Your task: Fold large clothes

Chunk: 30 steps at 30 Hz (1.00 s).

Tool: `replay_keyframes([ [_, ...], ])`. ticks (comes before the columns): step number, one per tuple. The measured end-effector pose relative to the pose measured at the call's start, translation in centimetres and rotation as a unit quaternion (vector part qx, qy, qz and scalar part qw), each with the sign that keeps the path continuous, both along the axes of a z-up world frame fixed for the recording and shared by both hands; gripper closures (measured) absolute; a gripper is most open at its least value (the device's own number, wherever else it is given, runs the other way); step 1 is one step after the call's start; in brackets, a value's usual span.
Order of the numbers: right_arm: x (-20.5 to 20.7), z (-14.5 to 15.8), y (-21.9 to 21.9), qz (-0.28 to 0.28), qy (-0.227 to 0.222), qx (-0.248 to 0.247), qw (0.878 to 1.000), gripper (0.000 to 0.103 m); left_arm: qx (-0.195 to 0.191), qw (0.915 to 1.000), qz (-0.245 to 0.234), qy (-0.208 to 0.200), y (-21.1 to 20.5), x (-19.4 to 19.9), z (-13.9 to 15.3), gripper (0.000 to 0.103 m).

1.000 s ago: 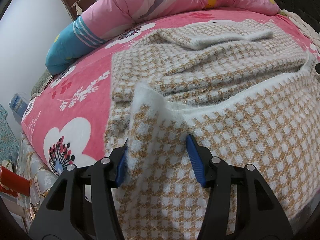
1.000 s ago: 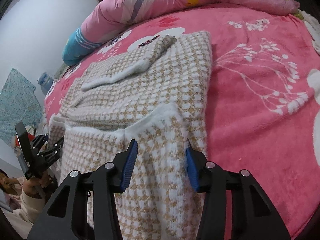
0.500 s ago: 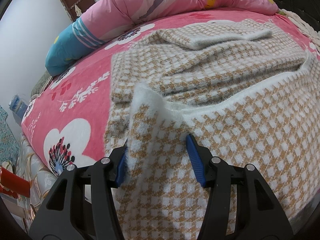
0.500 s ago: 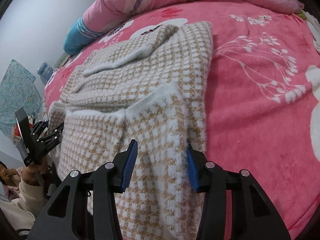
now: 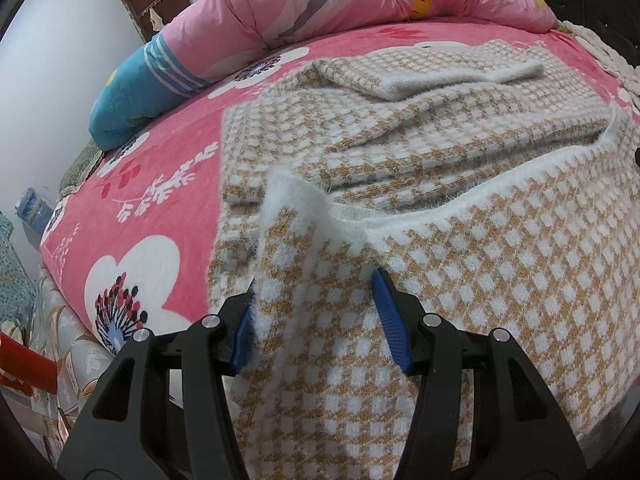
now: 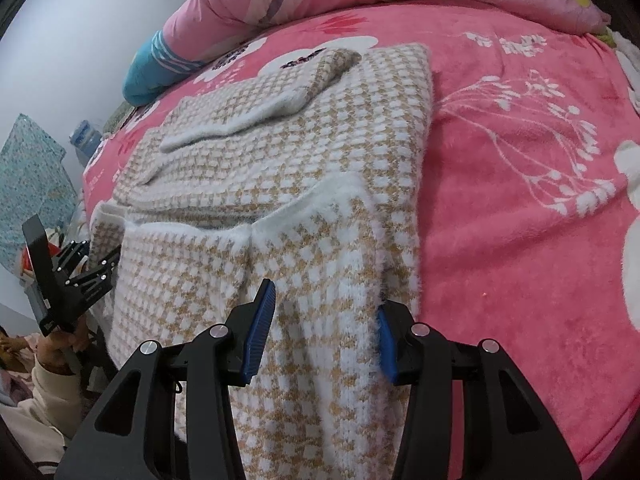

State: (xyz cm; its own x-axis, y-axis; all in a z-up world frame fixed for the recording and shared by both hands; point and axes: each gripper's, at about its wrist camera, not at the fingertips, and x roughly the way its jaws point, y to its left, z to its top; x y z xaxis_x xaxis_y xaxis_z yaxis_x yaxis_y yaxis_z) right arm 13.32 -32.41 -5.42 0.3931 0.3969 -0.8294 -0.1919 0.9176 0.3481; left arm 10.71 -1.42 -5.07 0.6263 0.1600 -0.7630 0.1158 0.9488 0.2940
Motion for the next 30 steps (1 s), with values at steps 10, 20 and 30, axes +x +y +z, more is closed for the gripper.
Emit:
replay_keyframes([
  [10,0.08,-0.02,0.02,0.0,-0.001,-0.004,1.0,0.058,0.002,1.0,-0.001,-0.001,-0.1,0.03,-0.03,0.052],
  [20,0.09,-0.08,0.08,0.0,-0.001,-0.005,1.0,0.058,0.002,1.0,-0.002,-0.002,-0.11,0.09,-0.03,0.052],
  [30,0.15,-0.16,0.3,-0.003,-0.001,-0.007,1.0,0.058,0.003,1.0,-0.003,-0.001,0.01,0.1,-0.05,0.052],
])
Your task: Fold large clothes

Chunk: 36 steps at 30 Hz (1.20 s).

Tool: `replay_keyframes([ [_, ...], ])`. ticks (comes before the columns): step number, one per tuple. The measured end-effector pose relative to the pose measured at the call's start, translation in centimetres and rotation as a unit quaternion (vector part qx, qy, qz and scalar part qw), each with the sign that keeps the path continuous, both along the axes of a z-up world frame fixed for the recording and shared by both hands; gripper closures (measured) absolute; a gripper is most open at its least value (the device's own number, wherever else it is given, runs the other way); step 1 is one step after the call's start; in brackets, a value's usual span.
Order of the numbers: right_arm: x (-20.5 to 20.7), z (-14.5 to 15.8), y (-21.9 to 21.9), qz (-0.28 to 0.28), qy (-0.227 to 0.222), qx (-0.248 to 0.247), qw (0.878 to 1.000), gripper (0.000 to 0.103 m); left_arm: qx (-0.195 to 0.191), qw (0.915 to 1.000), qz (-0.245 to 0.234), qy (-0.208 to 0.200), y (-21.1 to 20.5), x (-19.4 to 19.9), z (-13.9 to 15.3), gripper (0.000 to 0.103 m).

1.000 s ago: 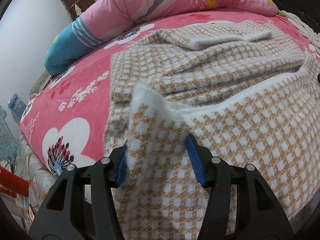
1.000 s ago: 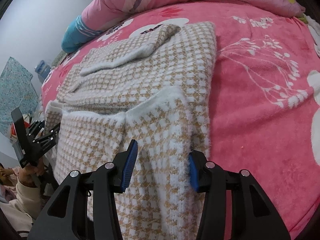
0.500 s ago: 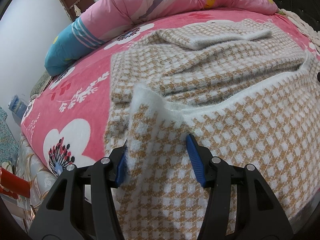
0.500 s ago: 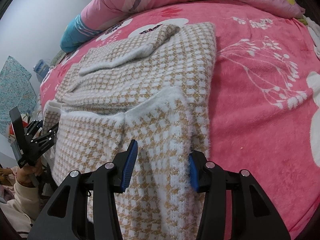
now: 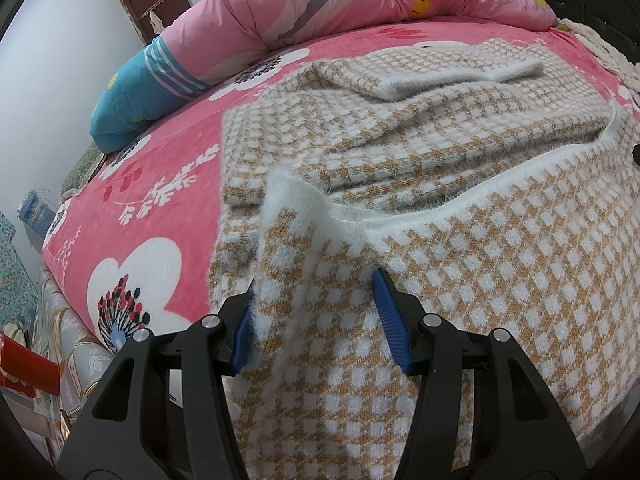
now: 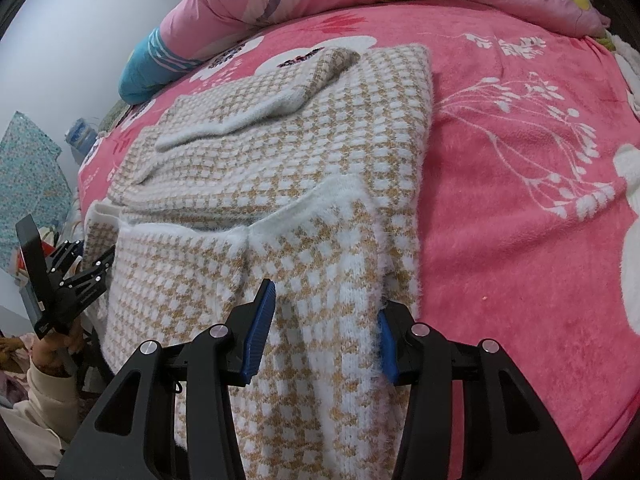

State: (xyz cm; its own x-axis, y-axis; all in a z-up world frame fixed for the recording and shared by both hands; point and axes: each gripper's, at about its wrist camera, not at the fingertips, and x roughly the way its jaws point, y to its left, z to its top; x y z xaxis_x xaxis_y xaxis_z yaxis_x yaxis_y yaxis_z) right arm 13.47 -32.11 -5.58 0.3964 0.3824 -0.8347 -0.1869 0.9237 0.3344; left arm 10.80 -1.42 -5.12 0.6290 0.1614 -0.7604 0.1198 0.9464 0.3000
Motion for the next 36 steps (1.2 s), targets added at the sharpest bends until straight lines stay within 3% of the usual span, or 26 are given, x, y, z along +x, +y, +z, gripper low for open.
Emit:
replay_keyframes([
  [36,0.26,-0.11,0.24,0.003,-0.002,-0.006,1.0,0.058,0.002,1.0,-0.001,0.0,-0.03,0.12,0.07,0.052],
])
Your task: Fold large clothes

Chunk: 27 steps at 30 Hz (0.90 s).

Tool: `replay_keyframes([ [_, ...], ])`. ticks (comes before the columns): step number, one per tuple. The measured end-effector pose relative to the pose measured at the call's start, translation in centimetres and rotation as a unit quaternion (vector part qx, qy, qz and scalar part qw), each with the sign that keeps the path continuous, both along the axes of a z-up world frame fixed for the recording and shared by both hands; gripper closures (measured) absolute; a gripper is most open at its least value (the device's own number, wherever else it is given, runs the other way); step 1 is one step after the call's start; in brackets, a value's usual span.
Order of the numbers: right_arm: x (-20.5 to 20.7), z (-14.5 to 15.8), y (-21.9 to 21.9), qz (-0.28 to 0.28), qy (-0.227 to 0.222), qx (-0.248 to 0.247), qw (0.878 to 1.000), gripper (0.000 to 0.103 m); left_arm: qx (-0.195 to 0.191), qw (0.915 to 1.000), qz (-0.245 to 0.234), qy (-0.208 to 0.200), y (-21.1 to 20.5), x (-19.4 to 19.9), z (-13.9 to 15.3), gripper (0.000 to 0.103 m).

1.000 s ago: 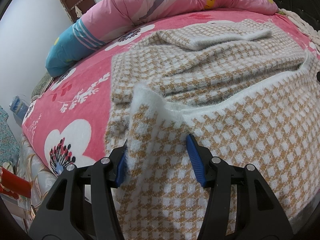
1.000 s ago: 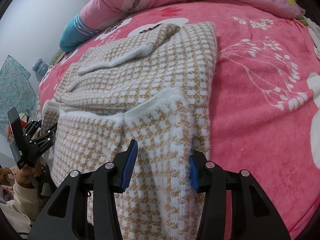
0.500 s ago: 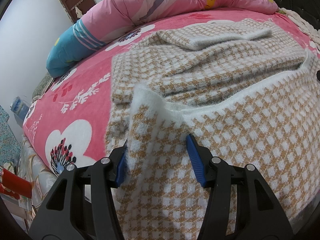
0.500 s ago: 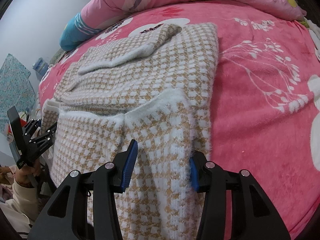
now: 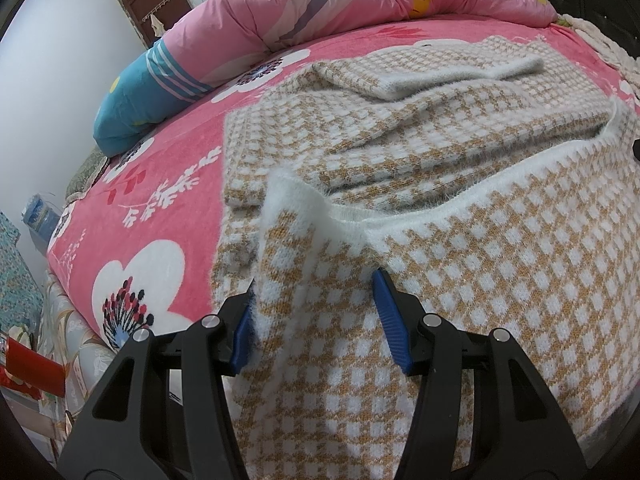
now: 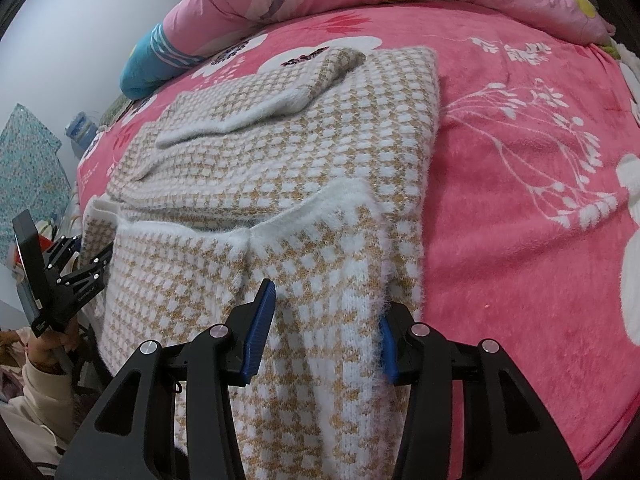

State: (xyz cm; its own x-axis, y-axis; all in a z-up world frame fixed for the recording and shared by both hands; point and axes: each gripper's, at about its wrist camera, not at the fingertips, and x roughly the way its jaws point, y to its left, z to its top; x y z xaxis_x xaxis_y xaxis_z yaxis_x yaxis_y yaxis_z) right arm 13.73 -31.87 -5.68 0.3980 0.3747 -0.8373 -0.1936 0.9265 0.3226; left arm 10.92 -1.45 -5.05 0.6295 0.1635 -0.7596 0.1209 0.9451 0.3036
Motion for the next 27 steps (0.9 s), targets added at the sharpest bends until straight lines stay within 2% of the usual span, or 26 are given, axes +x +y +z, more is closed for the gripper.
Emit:
replay_keyframes([
  [13,0.0,0.1,0.2,0.002,-0.006,-0.011,1.0,0.058,0.0,1.0,0.001,-0.001,-0.2,-0.1,0.0,0.051],
  [17,-0.3,0.5,0.4,-0.003,-0.015,-0.039,0.999,0.07,-0.013,0.9998,0.005,-0.012,0.6,-0.4,0.5,0.052],
  [19,-0.6,0.8,0.4,-0.003,-0.02,-0.041,0.999,0.08,-0.02,0.9996,0.009,-0.016,1.2,-0.7,0.7,0.062],
  [21,-1.1,1.3,0.4,-0.002,-0.03,-0.045,0.999,0.087,-0.027,0.9994,0.015,-0.018,1.8,-0.8,0.9,0.071],
  [23,-1.8,2.1,0.5,-0.002,-0.046,-0.048,0.998,0.09,-0.032,0.9991,0.02,-0.02,2.6,-0.8,1.1,0.087],
  [27,-3.7,3.9,0.8,-0.003,-0.082,-0.05,0.995,0.093,-0.046,0.9982,0.014,-0.036,3.8,-1.9,2.1,0.094],
])
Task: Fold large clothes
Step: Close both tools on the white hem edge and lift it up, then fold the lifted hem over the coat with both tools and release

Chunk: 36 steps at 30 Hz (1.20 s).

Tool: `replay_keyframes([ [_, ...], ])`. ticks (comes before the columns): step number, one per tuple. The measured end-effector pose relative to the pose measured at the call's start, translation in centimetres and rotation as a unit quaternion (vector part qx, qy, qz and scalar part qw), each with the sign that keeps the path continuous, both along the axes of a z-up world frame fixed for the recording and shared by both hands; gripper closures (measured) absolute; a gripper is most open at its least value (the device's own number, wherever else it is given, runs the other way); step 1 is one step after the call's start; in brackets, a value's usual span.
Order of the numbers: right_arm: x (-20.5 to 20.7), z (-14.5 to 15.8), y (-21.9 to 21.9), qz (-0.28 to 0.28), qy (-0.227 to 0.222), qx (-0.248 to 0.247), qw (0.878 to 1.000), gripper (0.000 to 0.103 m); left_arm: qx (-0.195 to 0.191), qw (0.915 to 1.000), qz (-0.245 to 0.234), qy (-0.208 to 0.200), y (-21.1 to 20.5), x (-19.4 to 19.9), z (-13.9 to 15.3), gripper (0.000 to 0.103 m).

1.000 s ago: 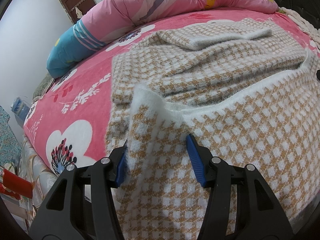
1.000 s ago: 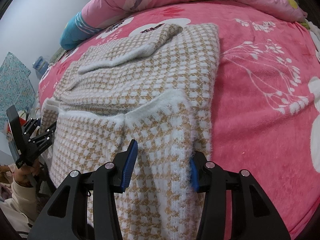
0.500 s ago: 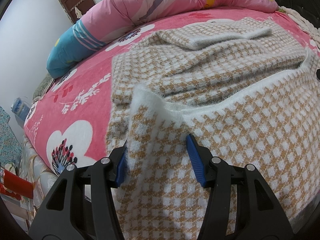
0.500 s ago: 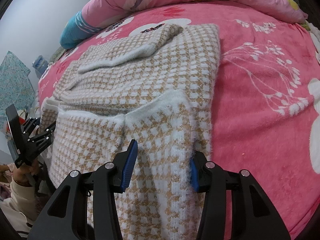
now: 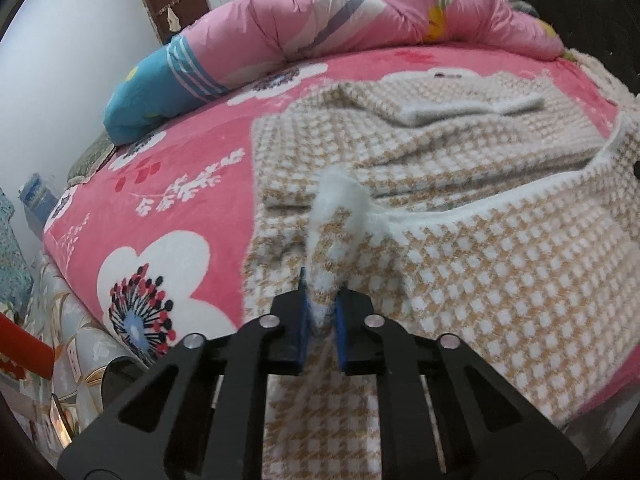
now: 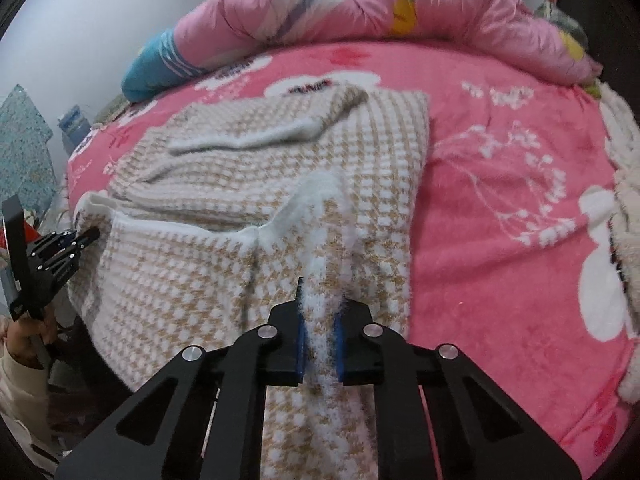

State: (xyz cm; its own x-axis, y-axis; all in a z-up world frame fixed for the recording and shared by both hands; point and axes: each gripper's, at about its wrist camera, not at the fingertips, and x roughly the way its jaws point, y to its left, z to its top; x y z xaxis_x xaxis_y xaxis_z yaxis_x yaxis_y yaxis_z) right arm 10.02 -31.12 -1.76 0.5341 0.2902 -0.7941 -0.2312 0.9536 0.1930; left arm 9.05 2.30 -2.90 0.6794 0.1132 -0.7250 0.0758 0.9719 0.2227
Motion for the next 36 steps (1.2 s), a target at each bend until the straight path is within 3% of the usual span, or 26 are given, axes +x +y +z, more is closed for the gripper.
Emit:
replay_keyframes([
  [10,-8.0,6.2,0.1,-0.015,-0.107,-0.014,0.994,0.095,-0.033,0.9924,-0.018,-0.118,1.9,-7.6,5.4,0.096],
  [14,-9.1,8.7,-0.5,-0.029,-0.151,0.002,0.988,0.095,-0.031,0.9867,-0.02,-0.158,1.9,-8.9,8.3,0.097],
  [17,-8.4,10.5,-0.9,-0.034,-0.184,0.009,0.982,0.095,-0.018,0.9824,-0.03,-0.183,1.6,-7.7,10.9,0.097],
  [23,-1.6,13.6,-1.7,-0.032,-0.22,0.025,0.975,0.095,-0.019,0.9794,-0.036,-0.198,2.2,0.3,14.4,0.097],
  [28,7.9,13.7,-1.7,-0.04,-0.202,0.037,0.978,0.095,-0.015,0.9843,-0.027,-0.174,1.3,9.8,14.5,0.097],
  [32,16.8,9.2,-1.1,-0.056,-0.135,0.026,0.989,0.095,-0.028,0.9936,-0.024,-0.107,1.1,17.9,11.2,0.096],
  [36,22.3,2.5,-0.9,-0.071,-0.045,0.019,0.996,0.095,-0.06,0.9982,-0.004,-0.002,2.4,24.8,4.5,0.096],
])
